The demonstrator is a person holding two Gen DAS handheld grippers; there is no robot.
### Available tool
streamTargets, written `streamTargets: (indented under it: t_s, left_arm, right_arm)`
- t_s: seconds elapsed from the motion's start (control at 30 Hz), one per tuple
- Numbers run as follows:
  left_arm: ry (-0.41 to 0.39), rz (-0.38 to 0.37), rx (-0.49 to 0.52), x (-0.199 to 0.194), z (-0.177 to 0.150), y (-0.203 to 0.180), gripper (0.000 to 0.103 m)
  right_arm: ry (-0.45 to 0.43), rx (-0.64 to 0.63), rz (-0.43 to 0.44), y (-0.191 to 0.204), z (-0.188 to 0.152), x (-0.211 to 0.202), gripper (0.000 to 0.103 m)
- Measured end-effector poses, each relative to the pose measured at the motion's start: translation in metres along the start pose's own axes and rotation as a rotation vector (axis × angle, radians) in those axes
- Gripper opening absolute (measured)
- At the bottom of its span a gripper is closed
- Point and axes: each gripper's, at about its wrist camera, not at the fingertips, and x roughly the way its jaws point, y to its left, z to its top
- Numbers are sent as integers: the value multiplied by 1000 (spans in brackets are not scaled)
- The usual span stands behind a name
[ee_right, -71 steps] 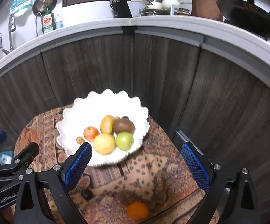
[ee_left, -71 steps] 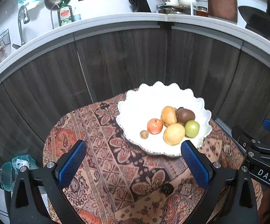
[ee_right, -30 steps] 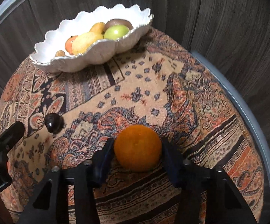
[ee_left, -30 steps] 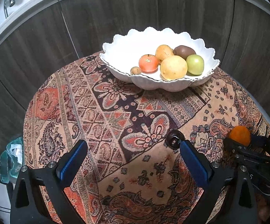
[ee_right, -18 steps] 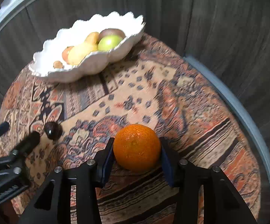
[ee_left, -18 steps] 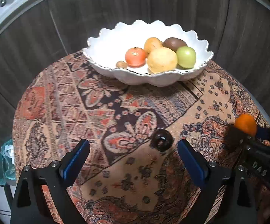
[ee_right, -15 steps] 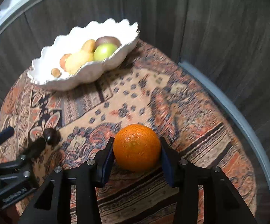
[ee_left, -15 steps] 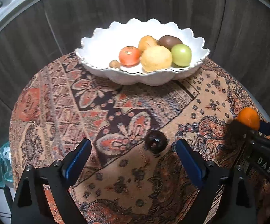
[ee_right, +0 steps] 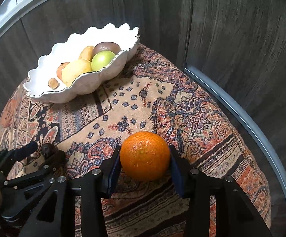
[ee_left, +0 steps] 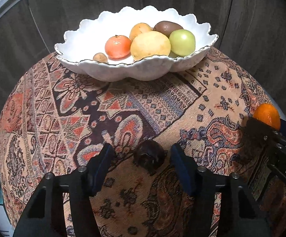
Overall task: Organize fruits
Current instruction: 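Grasp the dark plum with the left tool while the right tool grasps the tangerine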
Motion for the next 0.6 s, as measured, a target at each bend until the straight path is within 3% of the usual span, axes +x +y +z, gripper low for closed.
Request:
streamTargets:
  t_s: [0.23,0.6]
  left_arm:
    - [-2,-38,2,-1,2,-3,29]
    - [-13,-37,-7,-13,3,1,28]
  right_arm:
    - [2,3,2,-1,1,1,46]
    - [-14,-5,0,2,1,-7,46]
